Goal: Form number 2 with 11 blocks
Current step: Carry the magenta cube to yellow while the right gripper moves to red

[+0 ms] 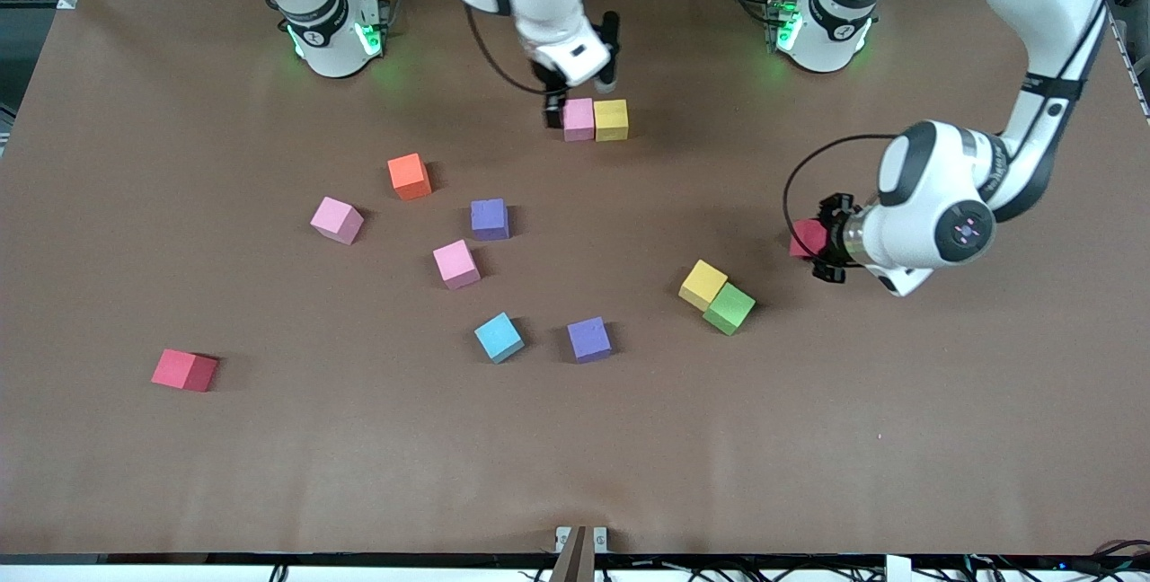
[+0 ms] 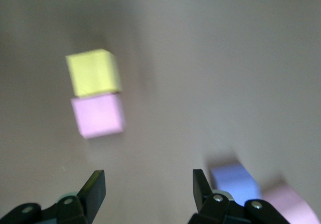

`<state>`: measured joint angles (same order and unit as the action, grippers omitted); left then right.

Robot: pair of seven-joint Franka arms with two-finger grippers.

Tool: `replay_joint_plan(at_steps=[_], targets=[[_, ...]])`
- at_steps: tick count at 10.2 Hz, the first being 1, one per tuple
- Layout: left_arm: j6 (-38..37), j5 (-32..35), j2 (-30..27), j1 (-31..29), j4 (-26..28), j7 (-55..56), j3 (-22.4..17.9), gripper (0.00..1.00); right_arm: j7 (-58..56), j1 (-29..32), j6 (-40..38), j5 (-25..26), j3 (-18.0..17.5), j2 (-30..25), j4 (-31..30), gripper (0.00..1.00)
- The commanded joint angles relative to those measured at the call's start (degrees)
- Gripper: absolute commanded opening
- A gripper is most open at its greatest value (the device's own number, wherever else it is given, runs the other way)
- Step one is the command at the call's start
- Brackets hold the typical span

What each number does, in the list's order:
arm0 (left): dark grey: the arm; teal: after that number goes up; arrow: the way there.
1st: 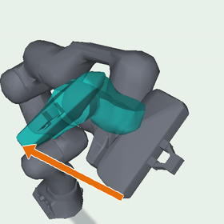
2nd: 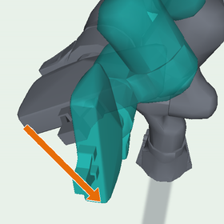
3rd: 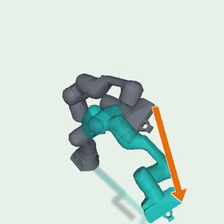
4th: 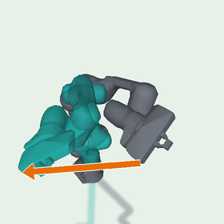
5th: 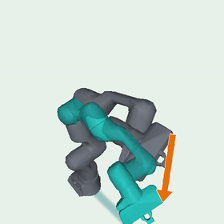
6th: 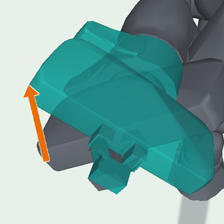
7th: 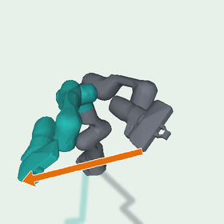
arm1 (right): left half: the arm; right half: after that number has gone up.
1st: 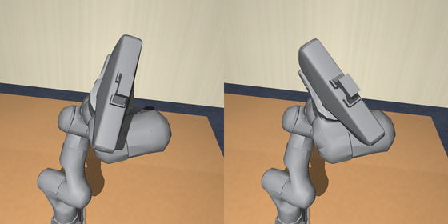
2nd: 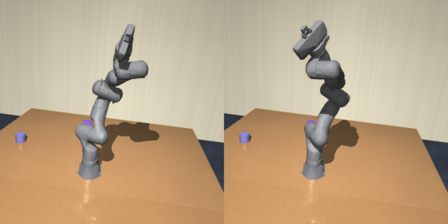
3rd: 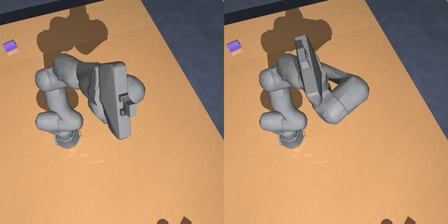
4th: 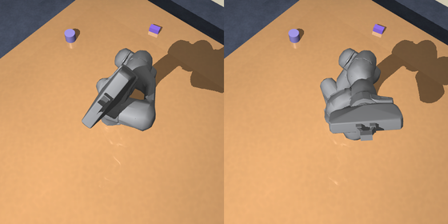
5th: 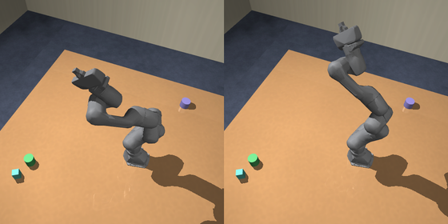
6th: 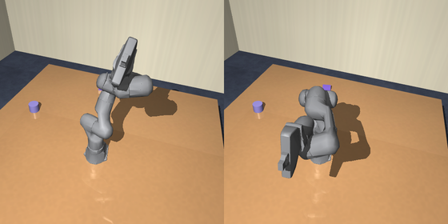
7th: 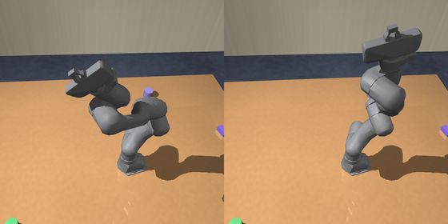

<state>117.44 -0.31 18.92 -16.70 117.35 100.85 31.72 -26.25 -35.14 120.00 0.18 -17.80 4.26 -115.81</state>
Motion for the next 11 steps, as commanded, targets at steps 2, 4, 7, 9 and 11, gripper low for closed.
replay_joint_plan(at_steps=[2,4,7,9,11], targets=[[7.35,-6.00,-10.39,-0.44,12.45,6.96,7.71,0.00,-0.21,15.66,-3.11,0.00,-0.92,-10.14,-1.79,0.96],[14.01,-6.11,-9.96,-0.18,16.13,14.94,14.12,0.00,-0.30,25.51,-2.15,0.26,-0.83,-10.15,-1.61,1.00],[25.09,-6.11,-6.72,4.45,20.37,25.68,19.78,0.00,-1.35,36.78,-3.10,0.17,-0.83,-10.15,-2.05,1.00],[31.59,-6.11,-3.20,10.25,22.21,31.31,19.78,0.00,-2.23,43.37,-1.97,0.17,-0.83,-9.36,-1.96,1.00],[36.96,-6.11,-0.56,15.27,23.88,36.23,19.61,0.00,-3.10,48.56,0.31,0.17,-0.74,-7.00,-2.05,1.00]])
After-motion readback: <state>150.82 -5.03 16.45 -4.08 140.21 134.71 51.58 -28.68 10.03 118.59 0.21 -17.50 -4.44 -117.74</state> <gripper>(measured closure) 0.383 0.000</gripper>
